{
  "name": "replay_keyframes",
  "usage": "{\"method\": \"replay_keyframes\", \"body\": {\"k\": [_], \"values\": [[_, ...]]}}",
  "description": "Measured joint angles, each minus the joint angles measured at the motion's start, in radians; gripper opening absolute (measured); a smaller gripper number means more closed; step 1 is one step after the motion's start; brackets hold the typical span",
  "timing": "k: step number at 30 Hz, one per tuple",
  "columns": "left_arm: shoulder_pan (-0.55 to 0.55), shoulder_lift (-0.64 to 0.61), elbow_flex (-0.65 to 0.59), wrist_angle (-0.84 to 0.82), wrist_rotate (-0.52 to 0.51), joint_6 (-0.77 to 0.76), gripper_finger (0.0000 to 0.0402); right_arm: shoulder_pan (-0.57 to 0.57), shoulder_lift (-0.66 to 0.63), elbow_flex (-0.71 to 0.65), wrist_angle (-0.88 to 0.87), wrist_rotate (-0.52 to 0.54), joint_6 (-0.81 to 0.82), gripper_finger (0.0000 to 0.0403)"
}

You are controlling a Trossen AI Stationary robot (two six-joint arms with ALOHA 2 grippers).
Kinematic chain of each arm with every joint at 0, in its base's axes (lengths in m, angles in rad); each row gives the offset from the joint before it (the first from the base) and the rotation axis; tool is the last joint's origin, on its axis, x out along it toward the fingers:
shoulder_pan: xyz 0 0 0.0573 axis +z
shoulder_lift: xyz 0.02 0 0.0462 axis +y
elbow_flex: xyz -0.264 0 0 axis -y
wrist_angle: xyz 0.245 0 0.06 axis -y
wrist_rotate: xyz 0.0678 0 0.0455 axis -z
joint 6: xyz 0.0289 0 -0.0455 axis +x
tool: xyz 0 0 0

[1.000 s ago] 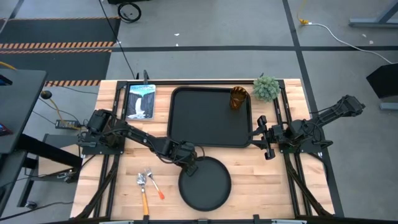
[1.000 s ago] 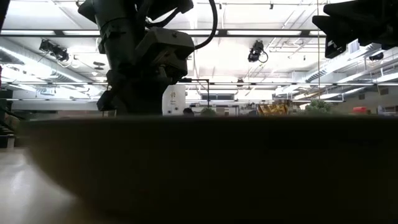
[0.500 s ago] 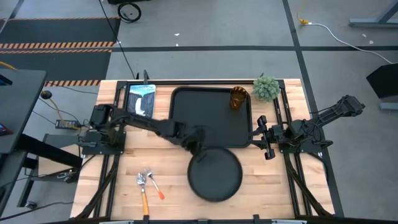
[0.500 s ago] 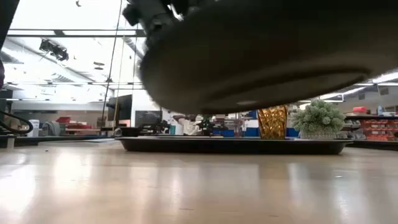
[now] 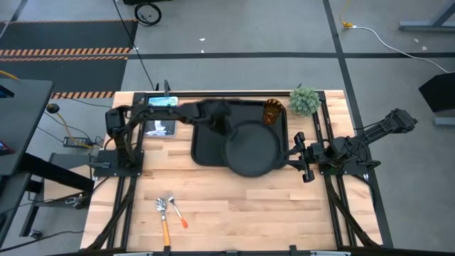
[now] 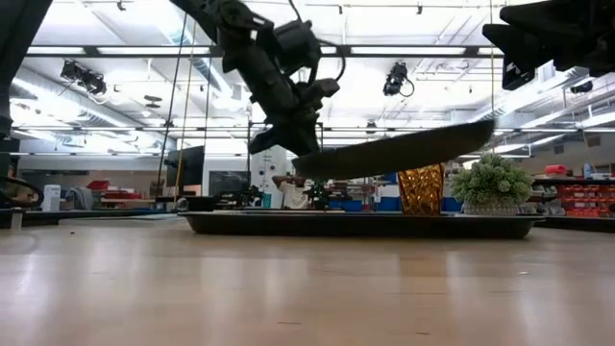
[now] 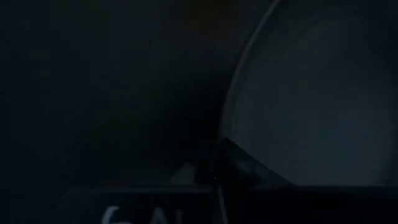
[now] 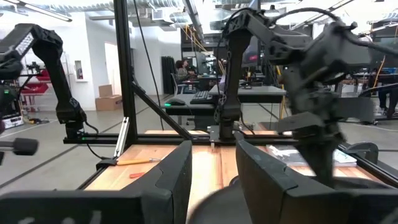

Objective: Pick and place plate/cup/fork/spoon on tray
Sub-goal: Put the black plate on the black tray

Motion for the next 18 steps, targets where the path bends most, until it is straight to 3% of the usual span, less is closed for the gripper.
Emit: {"method": "replay_keyframes", "body": {"k": [18], "values": [[0.14,0.149,0.002,0.117,0.047,0.017,0.0013,0.0,0.0,0.0,0.0,0.0,0.0,0.0132]]}}
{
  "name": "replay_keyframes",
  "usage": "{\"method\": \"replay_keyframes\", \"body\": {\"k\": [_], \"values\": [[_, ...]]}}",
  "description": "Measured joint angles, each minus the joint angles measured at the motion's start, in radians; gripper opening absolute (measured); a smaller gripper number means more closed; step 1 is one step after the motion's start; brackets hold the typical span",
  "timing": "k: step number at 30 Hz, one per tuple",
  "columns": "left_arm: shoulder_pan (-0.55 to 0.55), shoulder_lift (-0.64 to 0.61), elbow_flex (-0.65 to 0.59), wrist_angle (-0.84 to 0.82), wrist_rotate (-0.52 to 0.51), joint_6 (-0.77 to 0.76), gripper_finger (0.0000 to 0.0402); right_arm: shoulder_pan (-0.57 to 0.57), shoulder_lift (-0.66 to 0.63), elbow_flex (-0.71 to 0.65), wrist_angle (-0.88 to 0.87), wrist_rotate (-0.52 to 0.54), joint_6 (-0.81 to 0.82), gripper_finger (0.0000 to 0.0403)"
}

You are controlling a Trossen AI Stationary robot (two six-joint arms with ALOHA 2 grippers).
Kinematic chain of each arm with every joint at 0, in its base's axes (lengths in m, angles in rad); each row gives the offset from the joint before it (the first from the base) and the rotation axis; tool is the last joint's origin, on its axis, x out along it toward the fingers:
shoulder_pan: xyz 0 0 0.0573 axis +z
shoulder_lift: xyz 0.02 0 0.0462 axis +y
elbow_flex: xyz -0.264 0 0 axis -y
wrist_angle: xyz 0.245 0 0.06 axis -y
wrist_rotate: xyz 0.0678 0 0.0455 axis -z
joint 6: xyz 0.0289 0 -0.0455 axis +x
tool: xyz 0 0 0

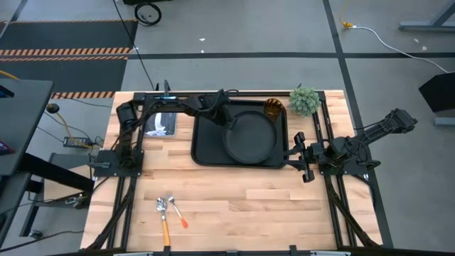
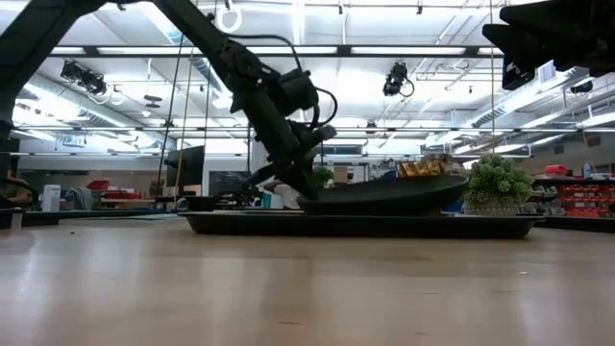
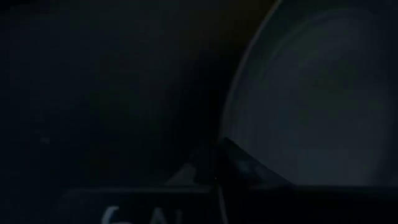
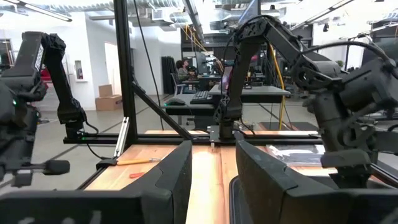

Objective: Pick and place plate/cup/fork/spoon on tray
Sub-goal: Put the black plate on the black tray

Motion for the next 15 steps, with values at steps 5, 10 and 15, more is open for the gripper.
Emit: {"method": "replay_keyframes", "body": {"k": [5,10,15], "values": [[0.004,0.008,0.0,-0.008,-0.027,0.028,0.0013,0.0,0.0,0.0,0.0,0.0,0.0,0.0132],[0.003,0.008,0.0,-0.01,-0.027,0.042,0.0013,0.0,0.0,0.0,0.0,0.0,0.0,0.0132],[0.004,0.008,0.0,-0.014,-0.052,0.068,0.0013,0.0,0.0,0.0,0.0,0.0,0.0,0.0132]]}}
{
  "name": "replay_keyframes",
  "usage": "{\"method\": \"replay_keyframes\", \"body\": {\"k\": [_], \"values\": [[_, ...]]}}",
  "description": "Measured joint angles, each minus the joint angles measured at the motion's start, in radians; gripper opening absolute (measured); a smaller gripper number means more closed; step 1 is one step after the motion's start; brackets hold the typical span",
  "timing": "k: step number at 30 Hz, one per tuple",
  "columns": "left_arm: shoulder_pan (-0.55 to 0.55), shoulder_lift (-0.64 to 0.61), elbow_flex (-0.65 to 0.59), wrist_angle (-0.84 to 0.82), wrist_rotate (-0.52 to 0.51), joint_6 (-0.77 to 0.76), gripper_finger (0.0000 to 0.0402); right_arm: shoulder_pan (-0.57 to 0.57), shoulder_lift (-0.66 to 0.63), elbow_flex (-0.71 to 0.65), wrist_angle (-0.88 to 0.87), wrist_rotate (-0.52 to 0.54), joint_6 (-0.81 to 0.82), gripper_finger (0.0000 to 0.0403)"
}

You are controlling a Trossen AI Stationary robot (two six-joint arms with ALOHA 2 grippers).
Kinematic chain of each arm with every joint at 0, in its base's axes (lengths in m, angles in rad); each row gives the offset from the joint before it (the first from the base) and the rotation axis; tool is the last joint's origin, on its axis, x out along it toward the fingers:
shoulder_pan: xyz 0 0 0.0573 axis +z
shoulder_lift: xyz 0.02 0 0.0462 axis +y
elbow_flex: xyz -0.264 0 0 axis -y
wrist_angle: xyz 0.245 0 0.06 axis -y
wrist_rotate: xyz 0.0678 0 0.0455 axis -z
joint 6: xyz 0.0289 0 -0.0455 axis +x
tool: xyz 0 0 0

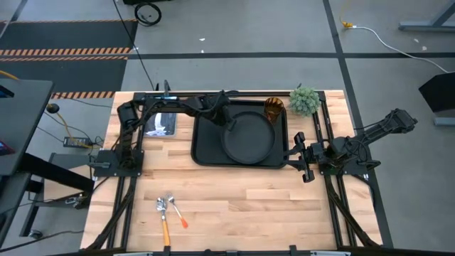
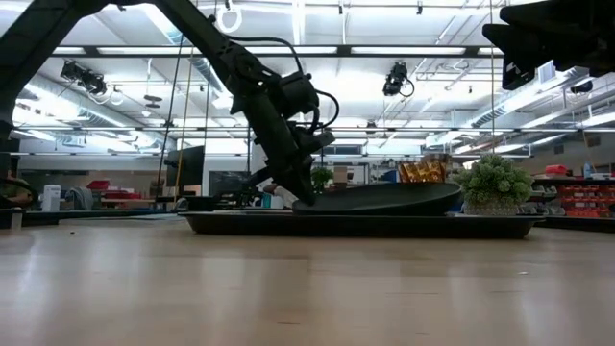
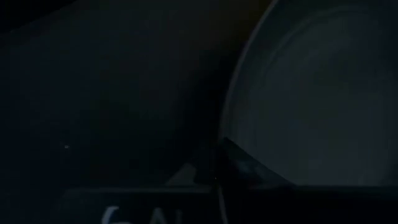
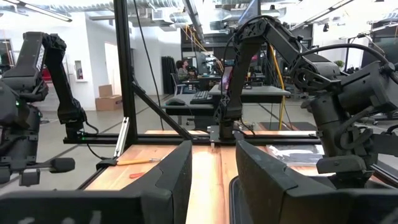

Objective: Pick and place plate/cup/fork/spoon on tray
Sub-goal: Put the black plate on the black tray

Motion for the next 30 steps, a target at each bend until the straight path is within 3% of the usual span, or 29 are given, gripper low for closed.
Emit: {"method": "replay_keyframes", "body": {"k": [14,19,23,30], "values": [[0.002,0.0,0.0,0.009,0.0,0.034,0.0014,0.0,0.0,0.0,0.0,0.0,0.0,0.0132],[0.015,0.0,0.085,-0.134,0.02,0.076,0.0014,0.0,0.0,0.0,0.0,0.0,0.0,0.0132],[0.018,0.0,0.157,-0.211,-0.025,0.105,0.0014,0.0,0.0,0.0,0.0,0.0,0.0,0.0132],[0.013,0.0,0.176,-0.218,-0.06,0.123,0.0014,0.0,0.0,0.0,0.0,0.0,0.0,0.0132]]}}
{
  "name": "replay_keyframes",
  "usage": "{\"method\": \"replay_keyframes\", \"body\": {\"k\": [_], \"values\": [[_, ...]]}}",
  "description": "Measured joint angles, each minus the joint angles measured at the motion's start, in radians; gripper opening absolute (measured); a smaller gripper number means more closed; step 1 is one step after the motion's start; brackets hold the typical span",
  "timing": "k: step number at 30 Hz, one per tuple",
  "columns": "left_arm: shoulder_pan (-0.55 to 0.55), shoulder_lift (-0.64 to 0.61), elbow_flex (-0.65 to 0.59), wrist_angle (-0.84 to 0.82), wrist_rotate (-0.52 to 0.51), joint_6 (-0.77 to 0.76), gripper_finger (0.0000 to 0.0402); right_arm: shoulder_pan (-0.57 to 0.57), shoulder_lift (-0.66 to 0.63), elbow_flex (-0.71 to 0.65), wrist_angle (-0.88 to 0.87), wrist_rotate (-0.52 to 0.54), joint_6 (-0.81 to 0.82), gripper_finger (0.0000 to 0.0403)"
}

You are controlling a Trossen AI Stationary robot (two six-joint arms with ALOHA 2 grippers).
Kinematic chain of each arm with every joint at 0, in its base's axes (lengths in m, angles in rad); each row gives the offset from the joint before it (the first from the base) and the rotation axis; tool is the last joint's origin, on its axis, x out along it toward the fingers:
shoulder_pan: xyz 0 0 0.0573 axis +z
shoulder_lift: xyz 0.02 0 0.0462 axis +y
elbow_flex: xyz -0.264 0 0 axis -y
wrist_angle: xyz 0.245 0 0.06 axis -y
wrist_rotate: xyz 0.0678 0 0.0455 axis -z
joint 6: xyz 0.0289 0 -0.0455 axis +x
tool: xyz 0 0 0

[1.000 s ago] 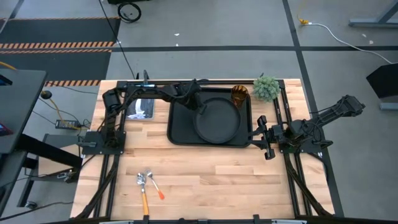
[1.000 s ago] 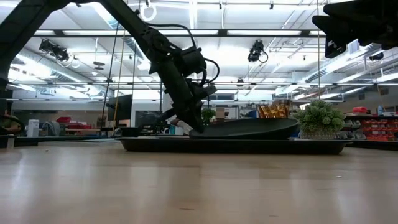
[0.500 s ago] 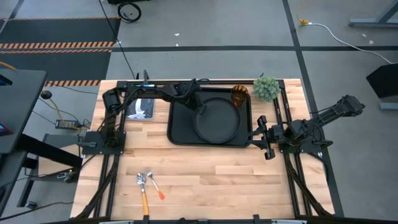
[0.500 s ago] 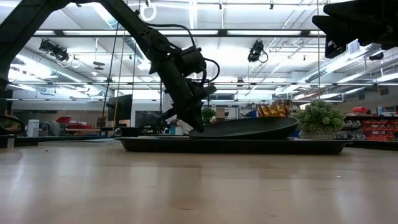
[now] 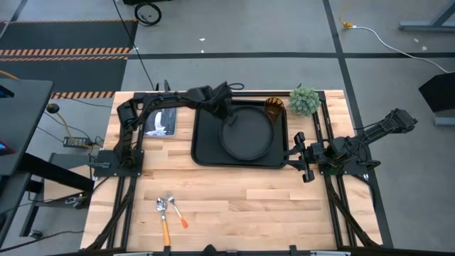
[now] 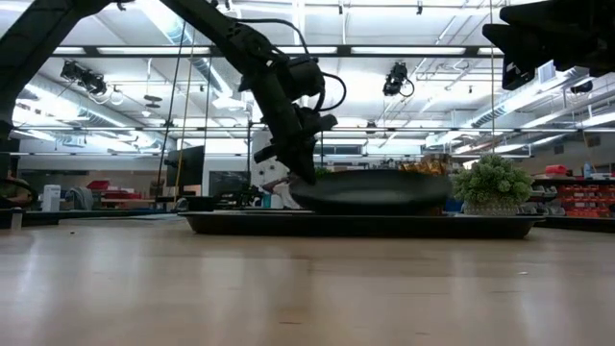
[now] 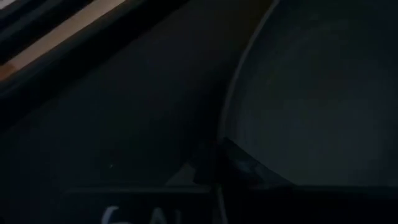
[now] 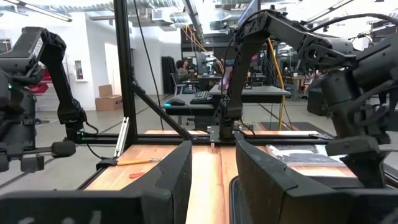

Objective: Pick and place plate/cup/fork/spoon on tray
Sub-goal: Put the black plate on the black tray

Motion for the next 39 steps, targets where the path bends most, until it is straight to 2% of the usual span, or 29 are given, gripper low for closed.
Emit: {"method": "replay_keyframes", "body": {"k": [7,13,29,33,39], "values": [[-0.018,0.0,-0.015,-0.007,-0.027,0.032,0.0014,0.0,0.0,0.0,0.0,0.0,0.0,0.0132],[-0.013,0.0,-0.015,-0.016,0.014,0.026,0.0014,0.0,0.0,0.0,0.0,0.0,0.0,0.0132],[-0.021,0.0,-0.015,-0.015,-0.032,0.056,0.0016,0.0,0.0,0.0,0.0,0.0,0.0,0.0132],[-0.031,0.0,-0.015,0.018,-0.031,0.061,0.0039,0.0,0.0,0.0,0.0,0.0,0.0,0.0132],[-0.031,-0.001,-0.015,-0.008,0.006,0.06,0.0107,0.0,0.0,0.0,0.0,0.0,0.0,0.0132]]}}
